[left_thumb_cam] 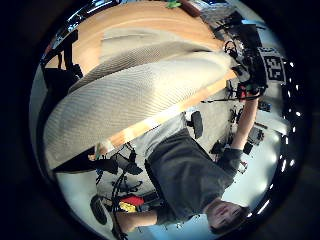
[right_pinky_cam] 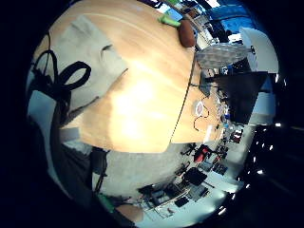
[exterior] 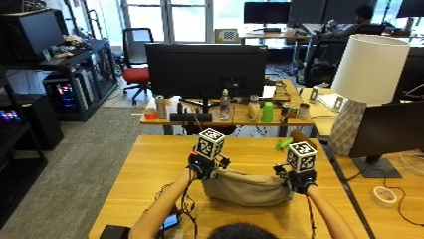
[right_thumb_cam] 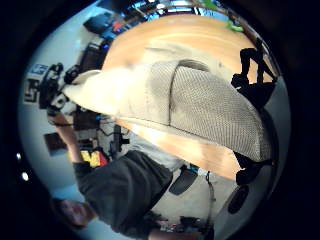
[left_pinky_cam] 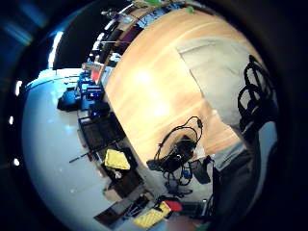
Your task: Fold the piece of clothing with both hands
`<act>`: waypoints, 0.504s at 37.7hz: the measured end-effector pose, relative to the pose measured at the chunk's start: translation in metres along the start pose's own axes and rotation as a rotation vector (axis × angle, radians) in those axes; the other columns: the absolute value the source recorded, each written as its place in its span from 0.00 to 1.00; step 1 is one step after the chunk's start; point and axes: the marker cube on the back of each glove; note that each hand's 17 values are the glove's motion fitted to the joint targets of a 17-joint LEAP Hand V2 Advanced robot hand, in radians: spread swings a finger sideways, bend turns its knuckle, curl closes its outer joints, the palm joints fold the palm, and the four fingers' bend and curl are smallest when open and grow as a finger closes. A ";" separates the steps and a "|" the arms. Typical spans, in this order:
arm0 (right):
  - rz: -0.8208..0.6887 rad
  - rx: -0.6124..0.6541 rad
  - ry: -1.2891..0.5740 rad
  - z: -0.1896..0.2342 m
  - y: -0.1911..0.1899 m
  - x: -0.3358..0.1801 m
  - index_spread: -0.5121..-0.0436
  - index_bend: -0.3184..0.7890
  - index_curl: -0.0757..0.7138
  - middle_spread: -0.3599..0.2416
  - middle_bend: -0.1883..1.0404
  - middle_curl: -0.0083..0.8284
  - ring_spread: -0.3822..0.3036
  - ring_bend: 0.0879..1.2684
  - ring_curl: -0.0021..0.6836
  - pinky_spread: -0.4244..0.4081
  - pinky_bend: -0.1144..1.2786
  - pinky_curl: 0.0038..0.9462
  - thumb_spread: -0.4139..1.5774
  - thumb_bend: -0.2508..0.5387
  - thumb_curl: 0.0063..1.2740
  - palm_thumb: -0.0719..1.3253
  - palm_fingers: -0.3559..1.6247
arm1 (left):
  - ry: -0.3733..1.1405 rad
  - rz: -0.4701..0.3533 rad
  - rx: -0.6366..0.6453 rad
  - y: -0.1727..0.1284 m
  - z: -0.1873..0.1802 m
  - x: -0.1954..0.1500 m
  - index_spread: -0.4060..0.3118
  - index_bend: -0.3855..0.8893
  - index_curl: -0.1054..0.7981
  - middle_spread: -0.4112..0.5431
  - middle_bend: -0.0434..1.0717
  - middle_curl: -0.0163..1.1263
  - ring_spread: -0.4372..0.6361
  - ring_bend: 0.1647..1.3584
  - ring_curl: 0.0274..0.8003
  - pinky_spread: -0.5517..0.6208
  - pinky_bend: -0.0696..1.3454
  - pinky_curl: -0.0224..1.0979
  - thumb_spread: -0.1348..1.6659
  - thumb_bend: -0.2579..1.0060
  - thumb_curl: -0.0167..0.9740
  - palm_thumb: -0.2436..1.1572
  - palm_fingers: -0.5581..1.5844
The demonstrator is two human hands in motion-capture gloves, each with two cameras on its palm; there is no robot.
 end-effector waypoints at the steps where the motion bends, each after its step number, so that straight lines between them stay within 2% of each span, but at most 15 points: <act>1: 0.004 0.000 0.000 -0.003 -0.003 0.000 0.48 0.42 0.48 0.33 0.43 0.56 0.25 0.45 0.64 0.11 0.52 0.41 0.76 0.30 0.23 0.80 0.84 | -0.003 -0.010 -0.006 -0.003 -0.003 -0.002 0.12 0.45 0.59 0.05 0.38 0.45 0.06 0.22 0.46 0.06 0.48 0.37 0.73 0.20 0.33 0.72 0.86; 10: 0.043 -0.054 0.017 -0.022 -0.030 0.004 0.50 0.44 0.52 0.35 0.46 0.57 0.25 0.45 0.65 0.12 0.52 0.41 0.75 0.30 0.22 0.81 0.85 | 0.033 -0.033 -0.029 -0.036 -0.022 -0.021 0.12 0.45 0.62 0.05 0.39 0.46 0.06 0.22 0.47 0.06 0.47 0.37 0.74 0.20 0.34 0.73 0.87; 15: 0.075 -0.160 0.003 -0.020 -0.051 0.014 0.51 0.45 0.54 0.35 0.47 0.58 0.25 0.47 0.66 0.13 0.50 0.42 0.76 0.31 0.22 0.81 0.85 | 0.049 -0.062 -0.031 -0.068 -0.019 -0.035 0.12 0.45 0.63 0.05 0.41 0.47 0.07 0.21 0.48 0.07 0.43 0.36 0.75 0.20 0.35 0.73 0.85; 19: 0.182 -0.308 -0.002 -0.015 -0.069 0.022 0.51 0.45 0.56 0.36 0.47 0.58 0.26 0.47 0.66 0.14 0.49 0.42 0.78 0.31 0.21 0.81 0.84 | 0.080 -0.134 -0.032 -0.103 -0.008 -0.045 0.13 0.45 0.64 0.07 0.41 0.48 0.07 0.22 0.49 0.09 0.41 0.36 0.77 0.20 0.37 0.74 0.84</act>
